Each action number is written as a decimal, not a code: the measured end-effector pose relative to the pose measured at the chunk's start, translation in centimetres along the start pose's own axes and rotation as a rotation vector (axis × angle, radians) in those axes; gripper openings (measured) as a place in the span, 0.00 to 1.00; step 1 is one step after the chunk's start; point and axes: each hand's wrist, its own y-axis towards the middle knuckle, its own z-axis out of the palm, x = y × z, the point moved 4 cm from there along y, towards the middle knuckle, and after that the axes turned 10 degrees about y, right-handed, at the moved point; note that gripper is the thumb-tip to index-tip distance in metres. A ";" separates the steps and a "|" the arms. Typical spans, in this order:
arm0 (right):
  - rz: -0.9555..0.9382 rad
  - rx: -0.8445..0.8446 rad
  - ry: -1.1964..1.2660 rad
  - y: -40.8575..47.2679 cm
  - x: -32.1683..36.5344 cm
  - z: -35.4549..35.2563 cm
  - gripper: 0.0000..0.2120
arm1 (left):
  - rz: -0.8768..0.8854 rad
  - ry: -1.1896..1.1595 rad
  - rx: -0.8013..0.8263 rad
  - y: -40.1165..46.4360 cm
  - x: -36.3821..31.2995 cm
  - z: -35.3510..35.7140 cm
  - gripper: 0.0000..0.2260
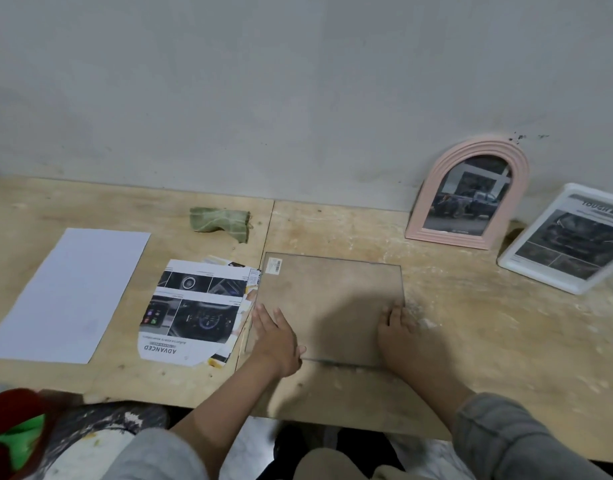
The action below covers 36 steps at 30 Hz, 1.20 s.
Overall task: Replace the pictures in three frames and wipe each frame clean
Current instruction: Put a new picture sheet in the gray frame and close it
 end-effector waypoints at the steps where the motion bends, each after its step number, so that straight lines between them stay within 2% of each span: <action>1: 0.010 0.013 0.018 -0.1 0.0 0.0 0.24 | 0.013 0.042 0.014 -0.2 0.0 -0.2 0.39; 3: 0.011 -0.017 0.043 -0.2 -0.4 -0.3 0.27 | 0.037 0.071 0.006 -0.6 0.4 -0.6 0.40; 4: 0.010 0.013 0.070 -0.6 -0.8 0.0 0.32 | 0.025 0.021 -0.030 -0.7 0.9 -0.7 0.39; 6: 0.092 -0.011 0.190 -1.6 -1.9 0.2 0.40 | -0.013 -0.127 -0.213 -1.0 1.9 -1.1 0.33; 8: 0.152 -0.150 0.402 -2.6 -2.5 0.1 0.38 | -0.074 -0.196 -0.394 -1.6 2.6 -1.8 0.23; 9: 0.164 -0.209 0.511 -2.9 -2.5 -0.1 0.35 | -0.114 -0.239 -0.412 -1.6 2.8 -1.9 0.22; 12: 0.272 -0.277 0.695 -2.5 -2.0 -1.0 0.26 | -0.245 -0.507 -0.342 -0.9 3.6 -2.3 0.17; 14: 0.457 -0.282 0.776 -2.2 -2.1 -1.9 0.23 | -0.282 -0.645 -0.343 -0.2 4.1 -2.9 0.10; 17: 0.662 -0.316 0.928 -2.0 -2.8 -2.9 0.23 | -0.197 -0.879 -0.325 0.3 4.3 -3.9 0.05; 21: 0.687 -0.308 1.073 0.4 -4.8 -1.9 0.21 | -0.074 -1.409 -0.299 -0.7 3.6 -6.3 0.08; 22: 0.661 -0.304 1.108 1.2 -4.9 -2.4 0.23 | -0.015 -1.484 -0.327 -1.2 3.2 -7.8 0.09; 25: 0.518 -0.351 1.214 0.3 -1.2 -8.4 0.24 | 0.131 -1.514 -0.455 -3.6 1.6 -12.1 0.12; 28: 0.265 -0.364 1.394 0.0 3.2 -15.4 0.12 | 0.266 -1.458 -0.634 -6.0 0.0 -16.2 0.14; 30: 0.055 -0.256 1.478 -1.0 6.8 -19.8 0.07 | 0.357 -1.343 -0.751 -7.7 -1.4 -18.4 0.15; 33: -0.158 -0.161 1.463 -2.6 10.0 -24.7 0.17 | 0.466 -1.075 -0.911 -9.7 -3.7 -20.4 0.15; 34: -0.197 -0.173 1.441 -3.0 10.4 -25.8 0.21 | 0.494 -0.986 -0.947 -10.2 -4.5 -20.6 0.16; 36: -0.217 -0.247 1.397 -3.4 10.4 -27.0 0.20 | 0.531 -0.837 -0.990 -10.8 -6.1 -20.6 0.19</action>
